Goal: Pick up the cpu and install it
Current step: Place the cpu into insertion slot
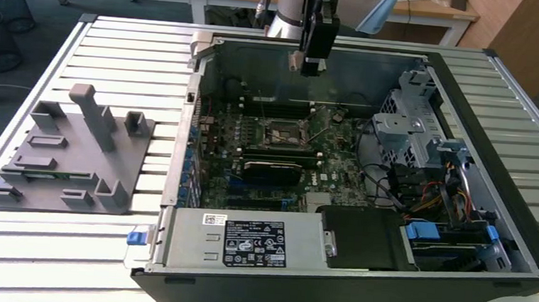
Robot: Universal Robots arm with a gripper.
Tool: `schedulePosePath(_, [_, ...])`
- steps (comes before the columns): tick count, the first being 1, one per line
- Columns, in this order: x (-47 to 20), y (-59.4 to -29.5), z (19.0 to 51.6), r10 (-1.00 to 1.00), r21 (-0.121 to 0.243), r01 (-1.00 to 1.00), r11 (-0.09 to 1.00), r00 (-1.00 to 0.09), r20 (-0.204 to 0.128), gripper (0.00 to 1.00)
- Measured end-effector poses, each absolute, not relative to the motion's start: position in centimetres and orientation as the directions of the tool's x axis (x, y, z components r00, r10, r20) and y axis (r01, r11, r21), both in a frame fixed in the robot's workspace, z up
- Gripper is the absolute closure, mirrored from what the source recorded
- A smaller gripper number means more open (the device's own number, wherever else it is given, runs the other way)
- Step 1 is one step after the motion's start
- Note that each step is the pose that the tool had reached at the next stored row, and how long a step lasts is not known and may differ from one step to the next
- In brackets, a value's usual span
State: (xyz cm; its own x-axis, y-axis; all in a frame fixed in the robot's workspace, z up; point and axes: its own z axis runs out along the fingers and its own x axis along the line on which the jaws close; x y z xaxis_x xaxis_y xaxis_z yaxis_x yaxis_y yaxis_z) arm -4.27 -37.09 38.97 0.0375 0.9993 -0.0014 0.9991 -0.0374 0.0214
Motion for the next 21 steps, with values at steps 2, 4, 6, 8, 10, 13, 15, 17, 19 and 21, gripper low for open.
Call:
schedulePosePath(2, [-4.27, -37.08, 38.97, 0.999, 0.021, 0.999, -0.039, 0.039, -0.001, 0.46])
schedulePosePath(4, [-4.27, -37.08, 38.96, 0.999, 0.021, 0.999, -0.035, 0.035, -0.002, 0.46])
schedulePosePath(6, [-4.27, -37.08, 38.89, 1.0, 0.022, 1.0, -0.011, 0.011, -0.001, 0.46])
schedulePosePath(8, [-4.27, -37.08, 38.8, 1.0, 0.021, 0.999, 0.025, -0.025, -0.001, 0.46])
schedulePosePath(10, [-4.27, -37.08, 38.75, 0.998, 0.021, 0.998, 0.057, -0.057, -0.002, 0.46])
schedulePosePath(13, [-4.27, -37.08, 38.73, 0.998, 0.021, 0.998, 0.059, -0.059, -0.001, 0.46])
schedulePosePath(15, [-4.27, -37.08, 38.67, 0.998, 0.022, 0.998, 0.059, -0.059, -0.001, 0.46])
schedulePosePath(17, [-4.27, -37.08, 38.62, 0.998, 0.021, 0.998, 0.059, -0.059, -0.001, 0.46])
schedulePosePath(19, [-4.27, -37.08, 38.54, 0.998, 0.021, 0.998, 0.059, -0.059, -0.001, 0.46])
schedulePosePath(21, [-4.27, -37.08, 38.44, 0.998, 0.021, 0.998, 0.059, -0.059, -0.001, 0.46])
